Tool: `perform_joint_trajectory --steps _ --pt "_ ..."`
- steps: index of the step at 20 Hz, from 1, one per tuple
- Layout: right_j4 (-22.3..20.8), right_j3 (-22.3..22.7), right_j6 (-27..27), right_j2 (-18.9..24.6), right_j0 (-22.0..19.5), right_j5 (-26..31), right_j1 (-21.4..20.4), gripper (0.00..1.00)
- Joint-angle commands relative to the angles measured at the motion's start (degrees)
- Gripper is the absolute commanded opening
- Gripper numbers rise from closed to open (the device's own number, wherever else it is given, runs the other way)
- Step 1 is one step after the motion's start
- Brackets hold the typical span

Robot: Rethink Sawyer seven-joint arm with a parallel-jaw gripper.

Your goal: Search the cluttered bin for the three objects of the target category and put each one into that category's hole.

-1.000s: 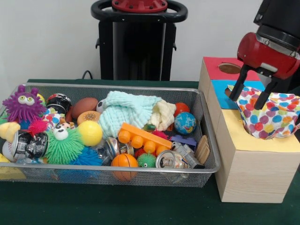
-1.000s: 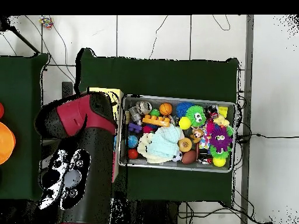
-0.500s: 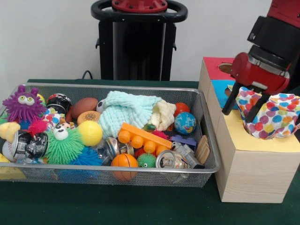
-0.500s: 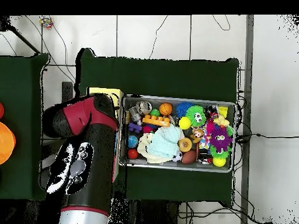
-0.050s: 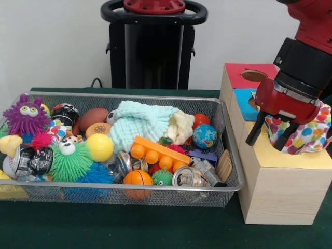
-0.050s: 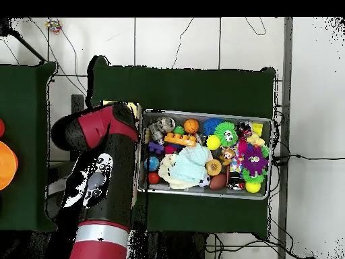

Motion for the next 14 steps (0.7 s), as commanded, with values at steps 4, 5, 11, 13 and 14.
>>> perform_joint_trajectory --steps 4,5,11,13,14 --pt "-1.2 -2.1 11.0 0.2 2.6 -3.2 5.3 1.0" --pt "-1.1 -2.6 10.9 0.0 2.8 -2.7 5.4 1.0" --pt "0.8 -2.3 10.1 -1.2 3.3 0.2 3.6 1.0" --pt "2.0 0.4 9.2 -0.5 2.5 -0.1 0.8 1.0" --pt "3.2 2.6 9.1 0.7 1.3 -1.3 -0.8 1.0"
